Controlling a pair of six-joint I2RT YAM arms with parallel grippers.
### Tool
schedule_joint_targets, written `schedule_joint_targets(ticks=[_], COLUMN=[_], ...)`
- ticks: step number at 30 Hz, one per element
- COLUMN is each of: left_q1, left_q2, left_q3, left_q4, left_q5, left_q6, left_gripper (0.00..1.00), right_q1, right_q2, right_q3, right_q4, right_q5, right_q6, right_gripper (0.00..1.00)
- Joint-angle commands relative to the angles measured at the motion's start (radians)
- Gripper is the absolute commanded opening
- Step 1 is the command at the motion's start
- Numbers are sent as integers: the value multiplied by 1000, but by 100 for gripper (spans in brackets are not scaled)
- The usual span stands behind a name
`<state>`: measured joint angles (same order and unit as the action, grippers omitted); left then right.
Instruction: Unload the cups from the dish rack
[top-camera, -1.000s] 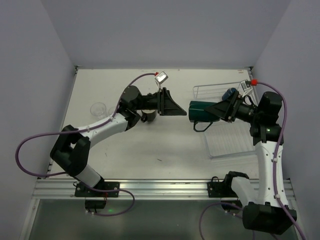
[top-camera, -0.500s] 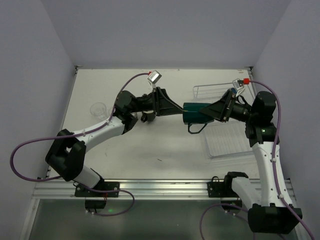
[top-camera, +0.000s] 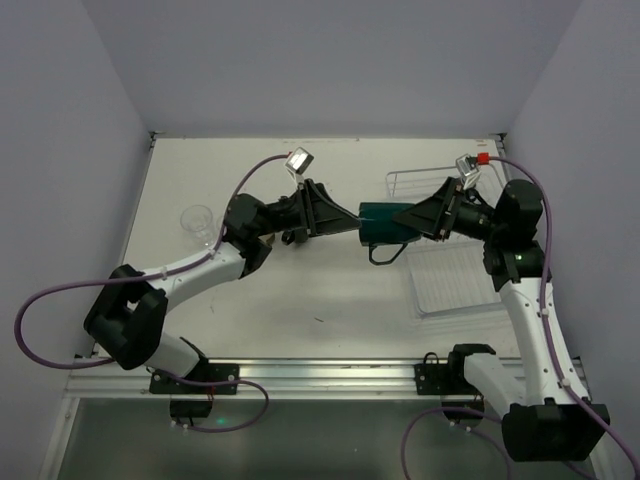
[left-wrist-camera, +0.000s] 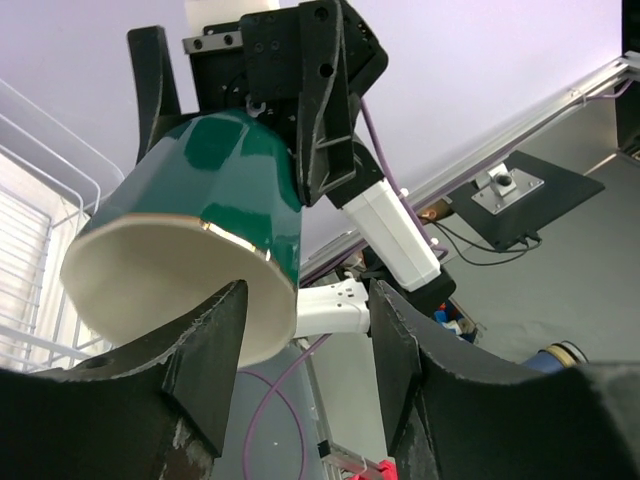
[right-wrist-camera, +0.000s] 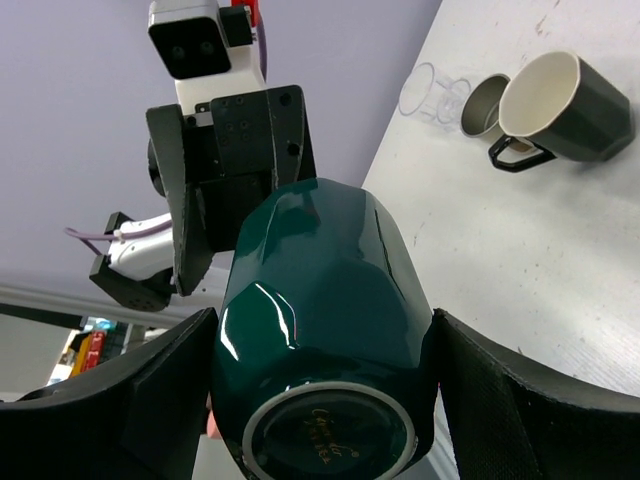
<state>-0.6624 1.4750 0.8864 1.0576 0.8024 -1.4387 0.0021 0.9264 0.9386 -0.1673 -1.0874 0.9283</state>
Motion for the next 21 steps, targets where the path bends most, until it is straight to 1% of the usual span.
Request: schedule_joint_targets(ticks=[1,7,11,21], left_q1=[-9,-34,-40,-57], left_q2=[-39,-31,-35,-36], left_q3=[-7,14,16,17], left_q4=[53,28,12,-51], left_q5=[-43,-49,-55,-51], left_q6=[1,26,44,89], left_gripper=[55,53,49,45], right_q1=[25,49,50,56], right_q2=[-5,8,9,14], right_q3=[9,14,19,20], right_q4=[77,58,61,65], right_q5=[-14,9,11,18], right_q6=[86,72,75,78], right_gripper=[0,0,0,0])
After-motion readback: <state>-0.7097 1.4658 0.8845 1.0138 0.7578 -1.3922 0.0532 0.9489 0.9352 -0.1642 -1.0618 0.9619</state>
